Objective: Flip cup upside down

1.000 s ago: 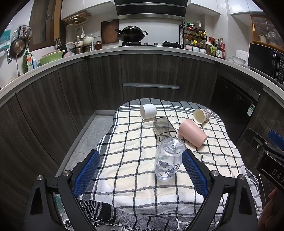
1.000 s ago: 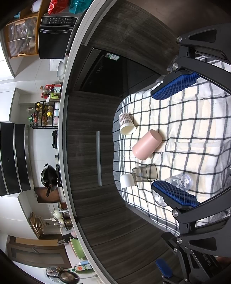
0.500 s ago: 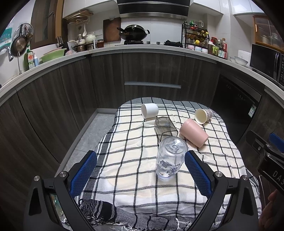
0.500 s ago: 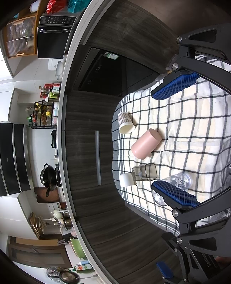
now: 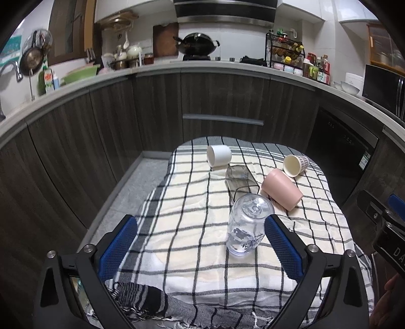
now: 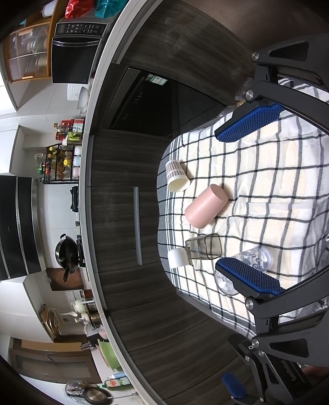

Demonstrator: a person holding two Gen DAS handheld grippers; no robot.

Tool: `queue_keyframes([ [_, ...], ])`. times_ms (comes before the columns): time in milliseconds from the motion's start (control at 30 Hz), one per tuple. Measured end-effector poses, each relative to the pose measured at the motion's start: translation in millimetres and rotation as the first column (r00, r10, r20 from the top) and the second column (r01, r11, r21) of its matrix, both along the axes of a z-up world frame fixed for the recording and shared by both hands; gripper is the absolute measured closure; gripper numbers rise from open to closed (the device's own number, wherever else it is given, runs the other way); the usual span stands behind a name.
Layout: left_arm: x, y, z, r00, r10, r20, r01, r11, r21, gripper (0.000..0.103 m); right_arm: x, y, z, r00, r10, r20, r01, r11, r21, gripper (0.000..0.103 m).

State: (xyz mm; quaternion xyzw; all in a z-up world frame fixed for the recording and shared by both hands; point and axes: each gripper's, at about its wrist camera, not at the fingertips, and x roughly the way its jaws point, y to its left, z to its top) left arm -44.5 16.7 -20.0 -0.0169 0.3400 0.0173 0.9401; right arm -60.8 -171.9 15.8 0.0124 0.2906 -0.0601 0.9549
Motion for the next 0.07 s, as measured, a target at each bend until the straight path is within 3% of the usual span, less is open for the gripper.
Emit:
queue_keyframes([
  [67,3.8,-0.5,-4.2,1.000,0.001,-0.030,-0.001,1.000,0.004,0.000,-0.7,1.1,-0.8,1.000,0.000,-0.001,0.000,1.000,0.001,0.010],
])
